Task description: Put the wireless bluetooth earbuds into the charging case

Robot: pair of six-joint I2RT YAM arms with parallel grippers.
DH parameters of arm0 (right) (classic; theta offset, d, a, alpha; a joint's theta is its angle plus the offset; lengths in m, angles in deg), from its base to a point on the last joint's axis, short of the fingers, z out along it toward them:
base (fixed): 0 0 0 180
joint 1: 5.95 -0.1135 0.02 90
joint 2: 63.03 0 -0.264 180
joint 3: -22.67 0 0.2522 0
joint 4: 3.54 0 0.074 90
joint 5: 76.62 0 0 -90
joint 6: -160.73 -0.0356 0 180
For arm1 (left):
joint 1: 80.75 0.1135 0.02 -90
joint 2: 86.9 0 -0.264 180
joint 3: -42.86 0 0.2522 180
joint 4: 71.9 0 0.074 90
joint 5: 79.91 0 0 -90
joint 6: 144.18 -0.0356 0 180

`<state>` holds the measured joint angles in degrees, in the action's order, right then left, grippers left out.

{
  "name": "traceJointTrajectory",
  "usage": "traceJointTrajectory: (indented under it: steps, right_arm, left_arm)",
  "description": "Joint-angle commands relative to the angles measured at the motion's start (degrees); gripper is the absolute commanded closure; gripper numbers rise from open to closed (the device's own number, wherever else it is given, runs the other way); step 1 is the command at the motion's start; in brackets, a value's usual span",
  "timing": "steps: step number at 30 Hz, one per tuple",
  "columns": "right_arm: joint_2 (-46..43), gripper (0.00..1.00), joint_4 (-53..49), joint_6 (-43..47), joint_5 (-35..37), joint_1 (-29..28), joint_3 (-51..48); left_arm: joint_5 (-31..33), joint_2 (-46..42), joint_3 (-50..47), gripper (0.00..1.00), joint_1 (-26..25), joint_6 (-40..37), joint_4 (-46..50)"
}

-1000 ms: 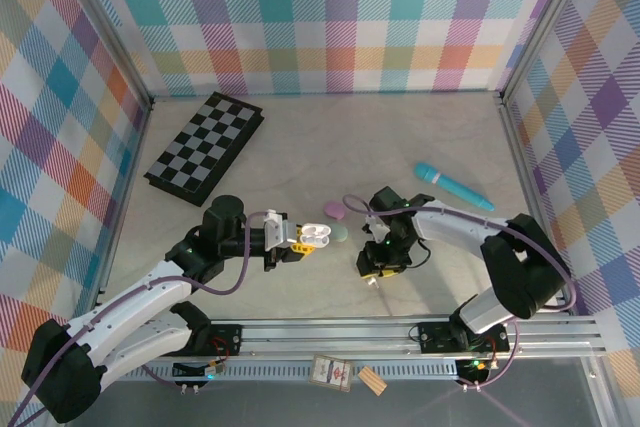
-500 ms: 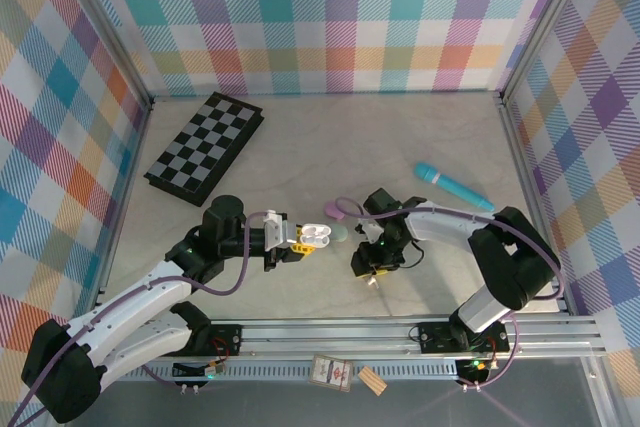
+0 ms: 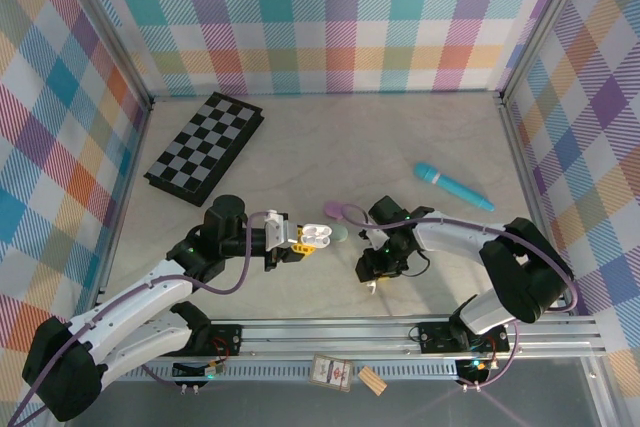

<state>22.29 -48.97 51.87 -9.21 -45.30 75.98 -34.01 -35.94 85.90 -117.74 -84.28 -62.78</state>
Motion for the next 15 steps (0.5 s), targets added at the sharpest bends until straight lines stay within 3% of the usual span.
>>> traceJointTrajectory:
  steps: [1,5,15]
  right_arm:
    - [-0.5,0.58,-1.7,-0.9,-1.9,-0.8,-1.7]
    - [-1.9,0.53,-2.8,-1.9,0.3,-0.8,-2.1]
    - [-4.1,0.61,0.0,-4.1,-1.2,-0.8,-4.8]
  left_arm:
    - [-2.3,0.2,-0.4,0.94,0.0,-1.7,-0.8]
    - [-2.2,0.4,-0.3,0.94,0.0,-1.8,-0.9]
    - [-2.4,1.0,-0.2,0.95,0.0,-1.7,-1.1]
